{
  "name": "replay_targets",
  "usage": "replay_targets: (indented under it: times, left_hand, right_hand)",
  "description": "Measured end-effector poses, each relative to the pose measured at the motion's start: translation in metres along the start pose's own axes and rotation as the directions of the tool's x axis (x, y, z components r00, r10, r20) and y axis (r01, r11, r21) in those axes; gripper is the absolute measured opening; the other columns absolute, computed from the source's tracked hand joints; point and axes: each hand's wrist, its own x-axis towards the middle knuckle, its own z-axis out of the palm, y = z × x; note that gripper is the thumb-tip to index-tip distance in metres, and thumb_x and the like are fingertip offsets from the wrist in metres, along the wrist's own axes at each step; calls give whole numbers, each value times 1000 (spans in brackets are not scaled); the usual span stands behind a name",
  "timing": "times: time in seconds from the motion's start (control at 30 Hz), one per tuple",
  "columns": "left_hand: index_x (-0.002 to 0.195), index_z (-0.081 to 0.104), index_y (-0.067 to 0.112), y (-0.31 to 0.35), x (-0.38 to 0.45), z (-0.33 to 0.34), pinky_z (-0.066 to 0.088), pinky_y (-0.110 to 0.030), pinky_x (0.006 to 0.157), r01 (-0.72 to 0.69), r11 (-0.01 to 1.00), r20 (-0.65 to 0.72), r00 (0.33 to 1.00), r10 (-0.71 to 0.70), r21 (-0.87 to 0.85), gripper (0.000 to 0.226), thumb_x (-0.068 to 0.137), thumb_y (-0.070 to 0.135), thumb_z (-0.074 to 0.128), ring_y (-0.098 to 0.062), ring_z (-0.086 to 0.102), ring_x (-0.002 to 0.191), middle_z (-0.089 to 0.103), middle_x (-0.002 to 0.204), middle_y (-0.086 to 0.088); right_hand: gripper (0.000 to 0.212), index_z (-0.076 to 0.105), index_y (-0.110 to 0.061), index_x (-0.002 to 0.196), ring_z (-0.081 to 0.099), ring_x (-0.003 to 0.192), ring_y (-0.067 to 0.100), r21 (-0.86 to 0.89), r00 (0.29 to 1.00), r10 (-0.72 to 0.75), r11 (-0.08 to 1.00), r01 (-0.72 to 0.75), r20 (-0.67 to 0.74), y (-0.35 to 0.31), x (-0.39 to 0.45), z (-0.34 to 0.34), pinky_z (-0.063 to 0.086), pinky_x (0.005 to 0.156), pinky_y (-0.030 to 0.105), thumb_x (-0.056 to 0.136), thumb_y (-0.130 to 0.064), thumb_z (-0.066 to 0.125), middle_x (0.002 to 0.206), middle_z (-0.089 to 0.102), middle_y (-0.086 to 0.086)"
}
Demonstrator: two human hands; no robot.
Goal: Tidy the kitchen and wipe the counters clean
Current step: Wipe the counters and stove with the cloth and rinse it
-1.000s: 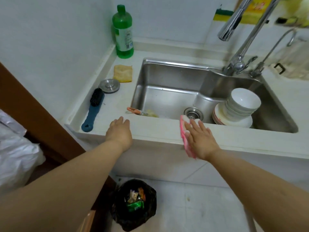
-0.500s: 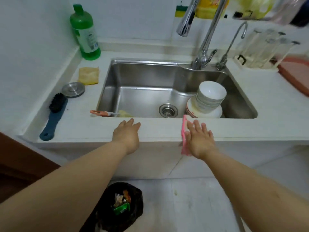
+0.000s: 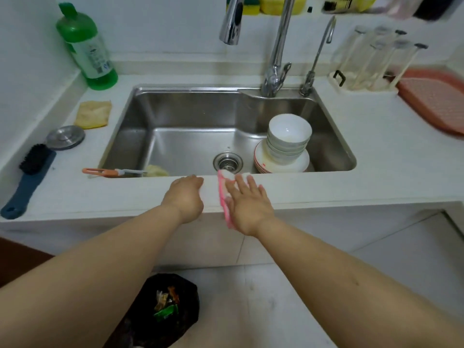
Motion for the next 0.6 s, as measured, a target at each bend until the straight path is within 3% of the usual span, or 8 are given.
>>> replay_targets:
  times: [0.1, 0.2, 0.27, 0.33, 0.43, 0.53, 0.6]
  left_hand:
    - [149, 27, 21, 22, 8, 8, 16, -44, 118, -1, 997, 63, 998, -4, 71, 66, 86, 8, 46, -30, 12, 146, 14, 159, -1]
    - [151, 20, 26, 38, 11, 16, 11, -48, 119, 1, 998, 75, 997, -5, 57, 72, 86, 7, 46, -28, 3, 147, 5, 161, 3]
    - [151, 19, 27, 41, 12, 18, 9, -48, 119, 15, 998, 70, 997, -19, 66, 74, 86, 6, 46, -28, 2, 147, 4, 161, 5]
    - [151, 20, 27, 42, 12, 19, 10, -48, 119, 35, 997, 61, 997, -39, 66, 73, 86, 5, 45, -28, 3, 147, 6, 161, 5]
    - [150, 23, 26, 47, 13, 20, 12, -50, 118, 61, 996, 57, 996, -64, 59, 71, 85, 7, 47, -28, 6, 147, 8, 160, 3]
    - [149, 28, 22, 54, 16, 23, 16, -47, 118, 54, 997, 61, 996, -57, 54, 70, 84, 8, 49, -31, 10, 146, 12, 160, -4]
    - [146, 35, 19, 56, 18, 23, 19, -43, 117, 60, 997, 48, 997, -61, 39, 66, 83, 7, 50, -32, 16, 145, 16, 159, -5]
  right_hand:
    - [76, 0, -21, 152, -6, 147, 34, -53, 955, 296, 953, -297, -30, 95, -27, -20, 5, 118, 48, 95, -40, 45, 160, -8, 7]
    - [104, 5, -14, 150, 12, 139, 38, -100, 834, 550, 828, -552, -45, 163, -49, -44, 21, 112, 48, 76, -50, 70, 152, 7, 13]
    - [114, 2, -11, 149, 14, 138, 40, -49, 771, 635, 770, -636, -33, 168, -42, -48, 22, 112, 47, 70, -45, 76, 151, 10, 15]
    - [106, -4, -11, 151, 3, 143, 42, -1, 826, 562, 827, -562, -40, 138, -23, -38, 14, 115, 47, 78, -35, 70, 156, 0, 16]
    - [81, -4, -16, 152, -12, 145, 38, 12, 989, 141, 990, -141, -43, 61, -1, -16, 1, 118, 45, 93, -25, 51, 159, -11, 13]
    - [59, 0, -23, 153, -15, 146, 29, 63, 997, -58, 996, 61, -41, 43, 1, -5, -2, 118, 43, 101, -33, 27, 160, -10, 4]
    - [76, -4, -23, 152, -7, 147, 33, -60, 998, -50, 997, 47, -48, 78, -3, -9, 9, 118, 47, 94, -36, 42, 161, -4, 6]
